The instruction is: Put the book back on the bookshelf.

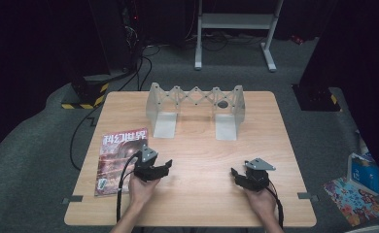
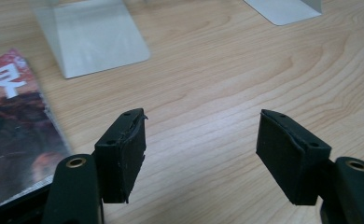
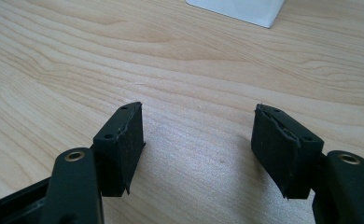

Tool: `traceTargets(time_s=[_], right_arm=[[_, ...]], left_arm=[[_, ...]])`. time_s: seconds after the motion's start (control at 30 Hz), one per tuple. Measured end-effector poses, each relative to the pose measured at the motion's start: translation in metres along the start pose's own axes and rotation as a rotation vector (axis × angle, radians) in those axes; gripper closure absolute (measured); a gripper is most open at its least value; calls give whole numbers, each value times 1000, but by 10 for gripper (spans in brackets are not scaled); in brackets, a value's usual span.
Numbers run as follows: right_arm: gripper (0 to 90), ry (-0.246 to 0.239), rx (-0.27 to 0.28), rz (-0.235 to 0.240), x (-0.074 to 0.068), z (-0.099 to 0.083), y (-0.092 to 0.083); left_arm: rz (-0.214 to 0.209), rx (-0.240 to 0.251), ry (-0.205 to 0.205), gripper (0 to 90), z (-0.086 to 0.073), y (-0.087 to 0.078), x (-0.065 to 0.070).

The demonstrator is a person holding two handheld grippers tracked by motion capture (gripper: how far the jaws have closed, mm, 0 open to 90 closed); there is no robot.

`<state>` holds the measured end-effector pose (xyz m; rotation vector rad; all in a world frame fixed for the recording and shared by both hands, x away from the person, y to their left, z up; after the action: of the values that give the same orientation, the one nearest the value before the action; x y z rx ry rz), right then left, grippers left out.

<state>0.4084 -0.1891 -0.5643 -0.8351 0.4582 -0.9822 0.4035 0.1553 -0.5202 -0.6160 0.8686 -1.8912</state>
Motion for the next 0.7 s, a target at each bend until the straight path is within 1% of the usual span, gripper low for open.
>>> traceTargets(time_s=[0.03, 0.1, 0.13, 0.17, 0.23, 0.33, 0.37, 0.4, 0.43, 0.47, 0.57, 0.63, 0.67, 0.7], right_arm=[[342, -1, 0, 0, 0, 0, 0], [342, 0, 0, 1, 0, 0, 0], [342, 0, 0, 1, 0, 0, 0], [342, 0, 0, 1, 0, 0, 0], [342, 0, 0, 0, 0, 0, 0], [342, 2, 0, 0, 0, 0, 0], [342, -1, -1, -1, 0, 0, 0], [342, -1, -1, -1, 0, 0, 0], [342, 2, -1, 1, 0, 0, 0], [342, 2, -1, 1, 0, 0, 0], [342, 1, -1, 1, -1, 0, 0], [342, 2, -1, 1, 0, 0, 0], [342, 2, -1, 1, 0, 0, 0], [342, 2, -1, 1, 0, 0, 0]], left_arm=[[3, -8, 5, 322, 0, -2, -3], [5, -3, 1, 310, -2, -8, -12], [1, 3, -9, 307, -3, -10, -14], [1, 3, -9, 302, -3, -10, -14], [0, 2, -23, 296, -4, -15, -21], [16, 10, -42, 283, -6, -24, -33], [22, 9, -57, 262, -8, -30, -41], [22, 9, -57, 261, -8, -30, -41], [37, 14, -73, 261, -12, -38, -52], [37, 14, -73, 261, -12, -38, -52], [55, 22, -103, 257, -19, -50, -68], [76, 5, -116, 245, -24, -55, -81], [80, 2, -126, 243, -26, -56, -85], [80, 2, -126, 243, -26, -56, -85]])
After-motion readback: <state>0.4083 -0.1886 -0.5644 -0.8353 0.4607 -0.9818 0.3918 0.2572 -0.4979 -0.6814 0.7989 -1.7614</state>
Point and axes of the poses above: each handheld gripper's, and its own axes: y roughly forward along the jaws, z roughly out of its top, x roughly to its right, the point moved 5 cm from there along y, roughly forward along the jaws, and after that the axes turned 15 degrees about -x, right-handed, at the moved point
